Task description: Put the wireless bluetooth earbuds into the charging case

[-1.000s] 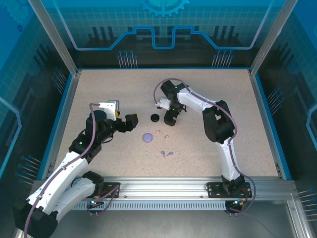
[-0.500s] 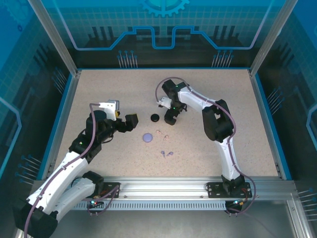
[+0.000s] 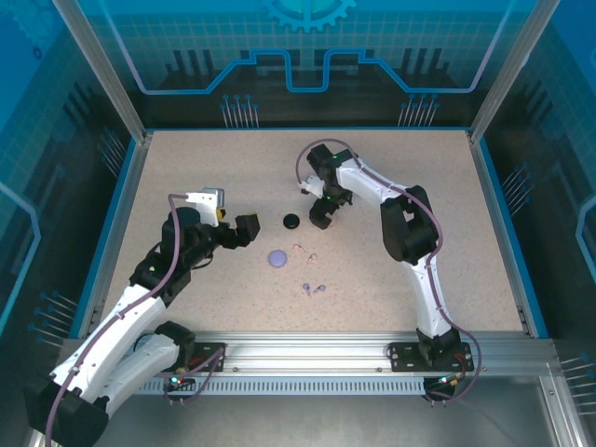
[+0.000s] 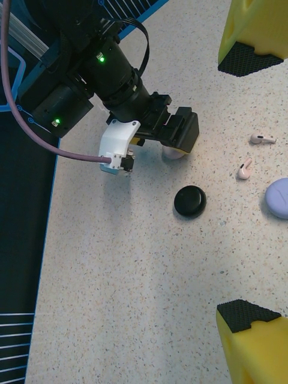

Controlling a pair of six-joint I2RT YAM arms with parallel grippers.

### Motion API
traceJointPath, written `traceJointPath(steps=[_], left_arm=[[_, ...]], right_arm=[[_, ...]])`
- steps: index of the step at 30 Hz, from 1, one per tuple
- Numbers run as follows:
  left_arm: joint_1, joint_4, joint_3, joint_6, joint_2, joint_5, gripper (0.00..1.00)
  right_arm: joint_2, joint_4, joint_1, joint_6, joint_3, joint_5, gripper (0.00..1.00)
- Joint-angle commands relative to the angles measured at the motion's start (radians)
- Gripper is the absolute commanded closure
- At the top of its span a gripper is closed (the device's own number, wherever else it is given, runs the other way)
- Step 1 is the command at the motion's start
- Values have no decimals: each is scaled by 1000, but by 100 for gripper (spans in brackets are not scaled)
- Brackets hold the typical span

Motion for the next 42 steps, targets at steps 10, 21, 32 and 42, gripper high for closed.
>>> traceJointPath(steps=[10, 21, 32, 42], left_arm=[[9, -6, -6, -13, -11, -10, 1], [9, -17, -2, 1, -26, -15, 1], [9, -31, -7, 3, -32, -14, 1], [9, -37, -7, 5, -36, -18, 1]], right_arm=[[44, -64, -35, 80, 90, -1, 0], [-104, -11, -43, -121, -50, -219, 0], [-69, 8, 13, -264, -63, -78, 1], [-68, 8, 28, -350, -92, -99, 4]])
